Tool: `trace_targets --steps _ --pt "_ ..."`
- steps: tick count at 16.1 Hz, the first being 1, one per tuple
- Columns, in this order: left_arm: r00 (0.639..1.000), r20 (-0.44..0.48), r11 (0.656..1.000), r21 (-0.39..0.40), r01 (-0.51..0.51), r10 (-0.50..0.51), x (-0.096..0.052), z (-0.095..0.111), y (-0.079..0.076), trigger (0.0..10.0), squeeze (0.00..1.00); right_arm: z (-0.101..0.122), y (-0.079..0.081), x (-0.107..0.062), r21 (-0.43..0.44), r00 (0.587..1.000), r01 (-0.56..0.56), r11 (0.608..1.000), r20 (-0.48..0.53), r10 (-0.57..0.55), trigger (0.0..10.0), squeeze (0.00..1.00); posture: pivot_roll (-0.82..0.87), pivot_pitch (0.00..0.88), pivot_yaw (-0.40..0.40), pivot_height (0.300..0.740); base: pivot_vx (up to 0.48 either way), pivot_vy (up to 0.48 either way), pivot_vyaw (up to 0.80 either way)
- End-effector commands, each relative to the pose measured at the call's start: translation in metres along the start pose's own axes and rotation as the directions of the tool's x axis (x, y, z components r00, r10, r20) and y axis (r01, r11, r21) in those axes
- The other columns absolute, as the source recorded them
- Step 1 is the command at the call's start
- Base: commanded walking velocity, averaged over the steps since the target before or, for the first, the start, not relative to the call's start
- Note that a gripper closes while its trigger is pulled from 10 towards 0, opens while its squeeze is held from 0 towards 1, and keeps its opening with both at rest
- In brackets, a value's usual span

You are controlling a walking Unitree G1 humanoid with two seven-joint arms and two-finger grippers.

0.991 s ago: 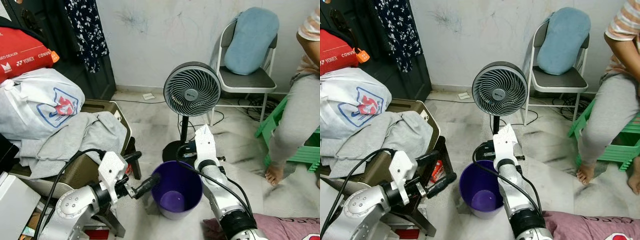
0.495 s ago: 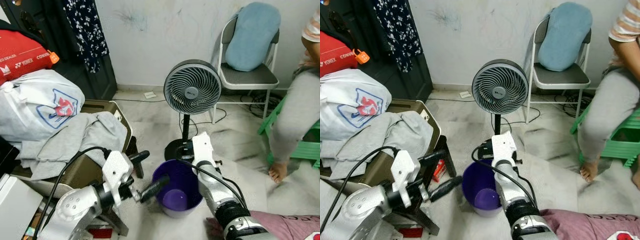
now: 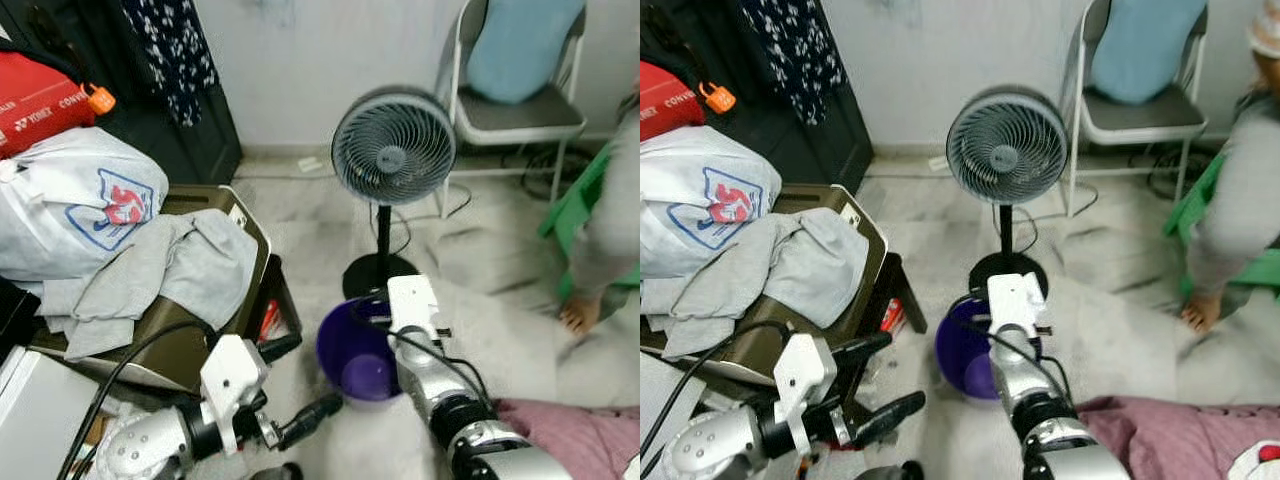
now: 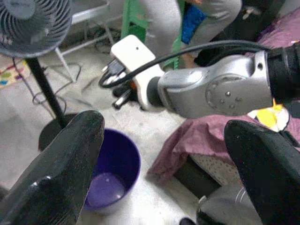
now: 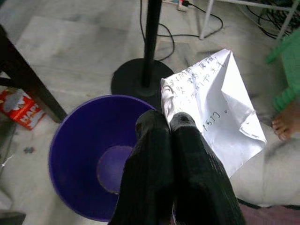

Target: Clean up the room

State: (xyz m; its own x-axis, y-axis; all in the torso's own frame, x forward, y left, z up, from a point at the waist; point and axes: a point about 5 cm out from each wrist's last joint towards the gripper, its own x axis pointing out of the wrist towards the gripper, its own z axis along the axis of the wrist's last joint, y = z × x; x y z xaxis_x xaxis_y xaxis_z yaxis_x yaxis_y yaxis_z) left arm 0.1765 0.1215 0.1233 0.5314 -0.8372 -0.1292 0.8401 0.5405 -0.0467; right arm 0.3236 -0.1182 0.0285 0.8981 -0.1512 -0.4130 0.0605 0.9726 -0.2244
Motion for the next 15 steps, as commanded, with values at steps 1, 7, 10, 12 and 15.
trace_targets --steps 1,7,10,12,15 --pt "1.0 -0.015 1.0 0.008 -0.01 0.011 -0.005 0.002 -0.001 10.0 0.0 0.001 0.008 -0.001 0.006 1.0 -0.006 1.0 -0.001 0.006 10.0 0.0 0.23 0.222 0.167 0.74 0.0 0.0 0.0" --pt "0.997 -0.04 0.997 0.037 -0.068 0.069 -0.021 0.008 -0.006 10.0 0.0 0.02 0.041 -0.007 -0.037 0.991 -0.112 0.993 0.065 0.114 10.0 0.0 0.27 0.287 0.192 0.74 0.0 0.0 0.0" --pt "0.996 -0.046 0.996 0.028 -0.08 0.082 -0.024 0.009 -0.01 10.0 0.0 0.034 0.05 -0.007 -0.042 0.988 -0.133 0.99 0.076 0.136 10.0 0.0 0.28 0.3 0.187 0.74 0.0 0.0 0.0" --pt "0.995 -0.049 0.996 0.022 -0.083 0.084 -0.024 0.009 -0.013 10.0 0.0 0.041 0.056 -0.007 -0.047 0.985 -0.148 0.988 0.085 0.152 10.0 0.0 0.29 0.304 0.181 0.74 0.0 0.0 0.0" --pt "0.994 -0.053 0.995 0.017 -0.097 0.098 -0.025 0.009 -0.014 10.0 0.0 0.046 0.059 -0.008 -0.075 0.982 -0.152 0.986 0.1 0.159 10.0 0.0 0.3 0.309 0.176 0.74 0.0 0.0 0.0"
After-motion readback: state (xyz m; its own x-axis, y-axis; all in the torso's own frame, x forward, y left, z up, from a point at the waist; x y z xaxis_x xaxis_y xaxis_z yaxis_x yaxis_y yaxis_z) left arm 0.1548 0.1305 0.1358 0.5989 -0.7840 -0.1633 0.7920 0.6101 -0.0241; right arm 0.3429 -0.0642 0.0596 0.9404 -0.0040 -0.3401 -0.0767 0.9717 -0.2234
